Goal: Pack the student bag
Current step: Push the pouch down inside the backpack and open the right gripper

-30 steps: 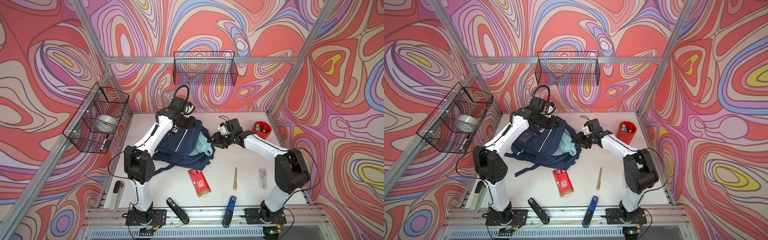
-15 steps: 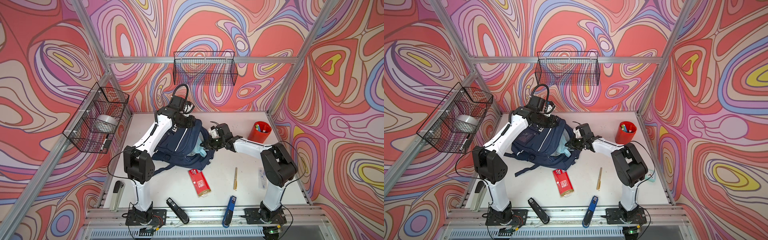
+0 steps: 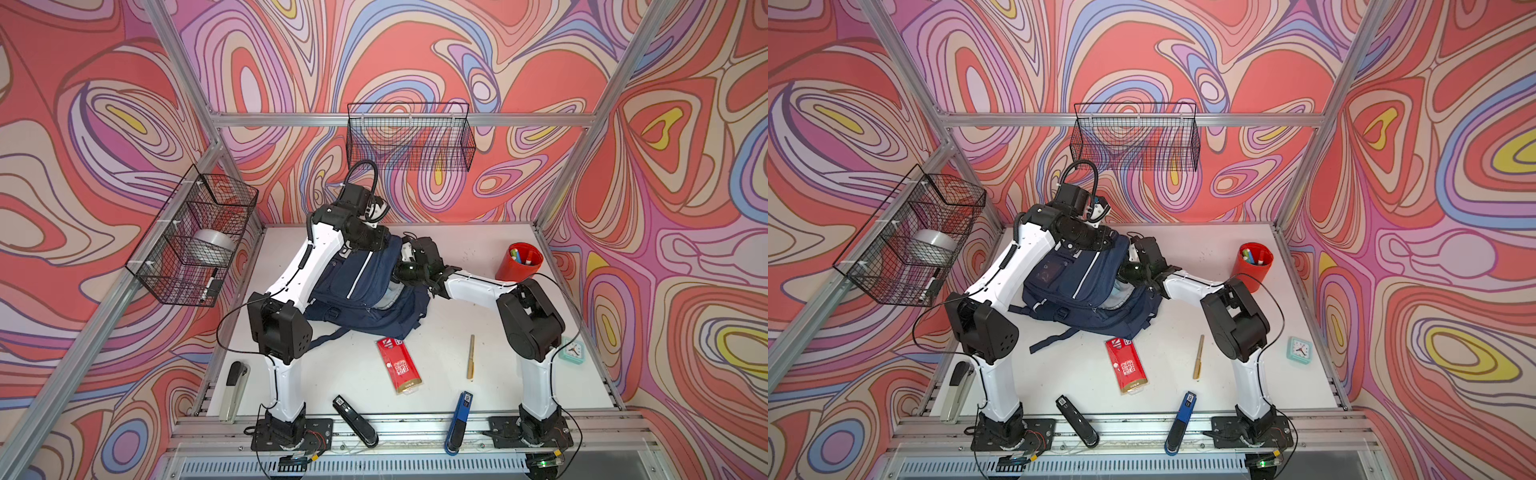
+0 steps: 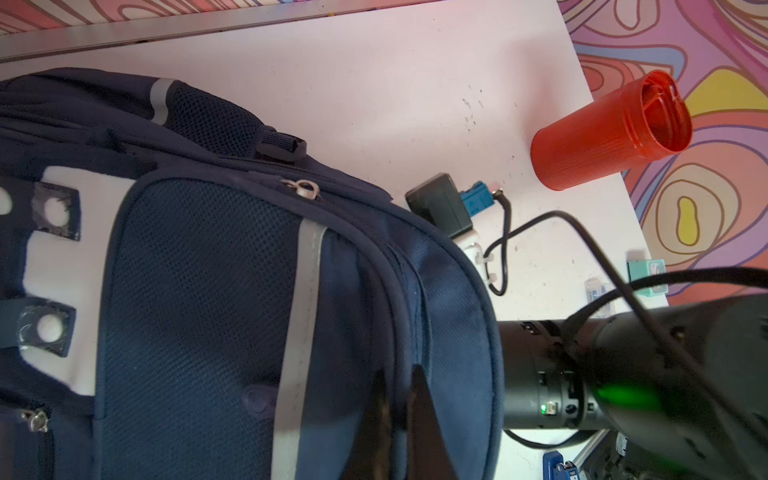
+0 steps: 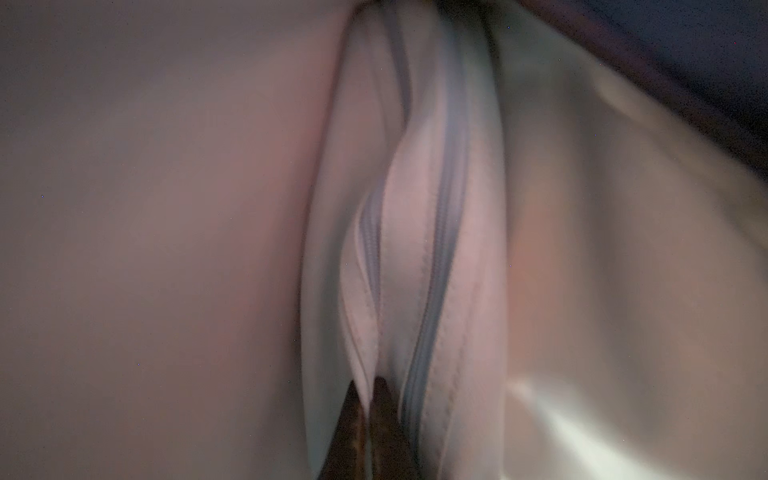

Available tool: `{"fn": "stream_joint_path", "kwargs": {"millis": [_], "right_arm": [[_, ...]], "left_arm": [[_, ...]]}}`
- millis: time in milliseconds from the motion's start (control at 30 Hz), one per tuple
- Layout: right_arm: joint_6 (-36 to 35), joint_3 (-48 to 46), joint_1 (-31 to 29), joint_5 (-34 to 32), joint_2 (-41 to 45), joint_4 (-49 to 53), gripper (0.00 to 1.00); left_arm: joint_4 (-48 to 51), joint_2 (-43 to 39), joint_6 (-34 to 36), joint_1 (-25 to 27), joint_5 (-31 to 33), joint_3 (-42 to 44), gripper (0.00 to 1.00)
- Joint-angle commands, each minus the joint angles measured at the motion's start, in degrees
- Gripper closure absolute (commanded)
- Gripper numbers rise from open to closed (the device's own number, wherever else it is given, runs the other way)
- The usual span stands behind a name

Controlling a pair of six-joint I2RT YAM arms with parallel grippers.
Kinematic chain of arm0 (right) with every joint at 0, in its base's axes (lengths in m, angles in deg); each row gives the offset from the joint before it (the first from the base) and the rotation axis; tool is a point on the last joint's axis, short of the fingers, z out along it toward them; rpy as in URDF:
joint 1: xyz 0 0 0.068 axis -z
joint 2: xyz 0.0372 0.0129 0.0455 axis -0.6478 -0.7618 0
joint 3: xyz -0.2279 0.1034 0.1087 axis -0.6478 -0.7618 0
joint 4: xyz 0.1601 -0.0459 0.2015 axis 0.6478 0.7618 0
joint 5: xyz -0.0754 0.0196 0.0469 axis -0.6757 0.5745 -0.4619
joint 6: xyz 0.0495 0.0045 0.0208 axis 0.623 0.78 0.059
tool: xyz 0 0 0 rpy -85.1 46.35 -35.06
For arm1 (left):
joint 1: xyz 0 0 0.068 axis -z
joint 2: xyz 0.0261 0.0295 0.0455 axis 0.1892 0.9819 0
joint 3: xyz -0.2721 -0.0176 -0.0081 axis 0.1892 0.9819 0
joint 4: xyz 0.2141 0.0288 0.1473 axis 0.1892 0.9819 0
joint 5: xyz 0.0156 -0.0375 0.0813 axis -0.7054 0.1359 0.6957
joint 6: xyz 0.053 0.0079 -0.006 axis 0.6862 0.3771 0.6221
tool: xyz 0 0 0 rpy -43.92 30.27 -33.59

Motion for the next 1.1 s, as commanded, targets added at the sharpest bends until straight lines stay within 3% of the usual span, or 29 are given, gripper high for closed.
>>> {"fn": "stream_joint_path", "kwargs": {"millis": [0, 233, 467, 600, 733, 800, 900, 1067], "right_arm": [[4.77, 2.24, -2.00, -4.69, -4.42, -7.57, 1.00], [13.33, 3.62, -4.47, -11.97, -11.24, -18.05, 1.00], [12.97, 11.09, -7.45, -16.76, -18.01, -15.04, 1.00], [13.92, 13.63, -7.46, -16.09, -21.63, -15.02, 1.00], [9.55, 14.42, -7.42, -14.64, -20.25, -10.52, 1.00], [8.52, 14.04, -7.38, -13.61, -19.00, -9.56, 0.93], [6.74, 12.74, -7.29, -13.43, -16.37, -7.89, 0.74], [2.30, 16.54, -7.03, -11.74, -13.66, 3.14, 0.62]], "left_arm": [[-0.26, -0.21, -0.42, 0.71, -4.22, -4.11, 1.00], [-0.15, -0.75, -1.07, 0.61, -2.78, -6.08, 1.00], [-0.80, -1.59, -1.86, 0.44, -3.11, -5.14, 1.00], [-1.93, -2.22, -1.93, 0.42, -2.90, -2.48, 1.00], [-4.08, -4.06, -1.77, 0.19, -1.94, 2.37, 1.00], [-5.77, -4.90, -2.32, -0.05, -2.34, 4.56, 1.00], [-6.49, -5.22, -2.02, -0.24, -1.86, 5.94, 1.00], [-8.88, -6.58, -2.93, -1.42, -1.68, 9.48, 1.00]]}}
